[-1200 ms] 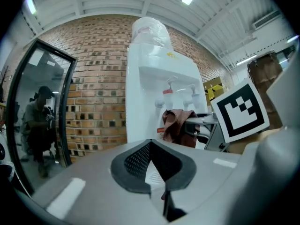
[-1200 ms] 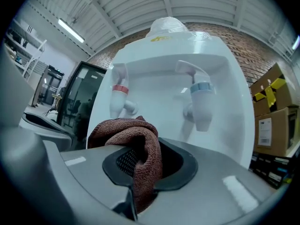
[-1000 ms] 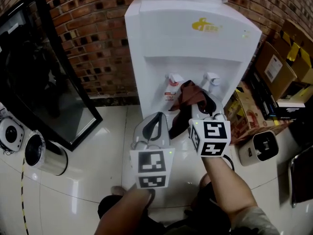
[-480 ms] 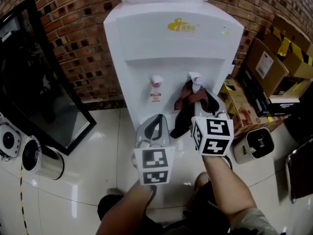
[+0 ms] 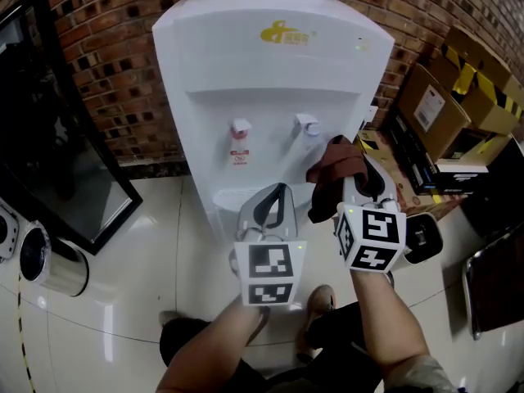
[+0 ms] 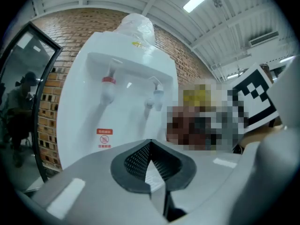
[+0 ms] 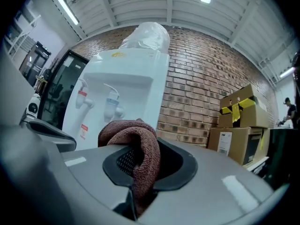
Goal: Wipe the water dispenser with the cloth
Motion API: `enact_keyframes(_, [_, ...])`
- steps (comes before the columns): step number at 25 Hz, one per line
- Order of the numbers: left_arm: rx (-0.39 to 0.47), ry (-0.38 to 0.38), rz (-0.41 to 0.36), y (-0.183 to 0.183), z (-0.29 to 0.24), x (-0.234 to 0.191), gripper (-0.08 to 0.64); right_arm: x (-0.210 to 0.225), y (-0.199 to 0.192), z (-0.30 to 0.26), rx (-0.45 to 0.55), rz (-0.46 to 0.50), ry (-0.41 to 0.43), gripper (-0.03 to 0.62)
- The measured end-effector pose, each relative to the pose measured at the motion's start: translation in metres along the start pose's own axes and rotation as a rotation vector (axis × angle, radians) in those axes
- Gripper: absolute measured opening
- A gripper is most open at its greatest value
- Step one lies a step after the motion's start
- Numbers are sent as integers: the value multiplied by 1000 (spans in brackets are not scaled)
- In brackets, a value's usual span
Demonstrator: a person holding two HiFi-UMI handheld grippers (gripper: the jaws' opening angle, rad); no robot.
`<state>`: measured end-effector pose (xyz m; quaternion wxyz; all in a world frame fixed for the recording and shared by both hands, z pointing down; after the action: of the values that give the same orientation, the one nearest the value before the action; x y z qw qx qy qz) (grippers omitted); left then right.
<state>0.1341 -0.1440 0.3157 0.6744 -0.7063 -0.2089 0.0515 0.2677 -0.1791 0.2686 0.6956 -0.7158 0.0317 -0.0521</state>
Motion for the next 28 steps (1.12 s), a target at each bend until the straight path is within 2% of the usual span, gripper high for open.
enact_keyframes(7, [-11, -45, -5, -6, -10, 24, 0, 22, -15, -12, -49, 19, -13, 77])
enact_keyframes(11, [-7, -42, 4, -6, -9, 18, 0, 20, -13, -15, -60, 17, 7, 77])
enact_keyframes(15, [10, -19, -8, 2, 4, 0, 0, 9, -1, -1, -38, -31, 49, 78])
enact_keyframes(20, [6, 86, -38, 2, 34, -47, 0, -58, 15, 22, 21, -28, 202, 78])
enact_keyframes(24, [-37, 213, -40, -10, 64, -100, 0, -135, 7, 27, 14, 15, 361, 80])
enact_keyframes(28, [-72, 308, -47, -25, 96, -147, 0, -196, -7, 22, -7, 16, 453, 81])
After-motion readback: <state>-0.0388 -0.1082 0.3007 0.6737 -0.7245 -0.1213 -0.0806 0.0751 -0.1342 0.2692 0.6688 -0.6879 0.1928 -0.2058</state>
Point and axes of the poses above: the fingertips, and each gripper's own axes: z backward along the fingers, x to its right, y out of its top, the point moved 1 cm from there along z, backward along the fingers, and after that the axes turned 14 degrees about -z, right-handed, at the moved point
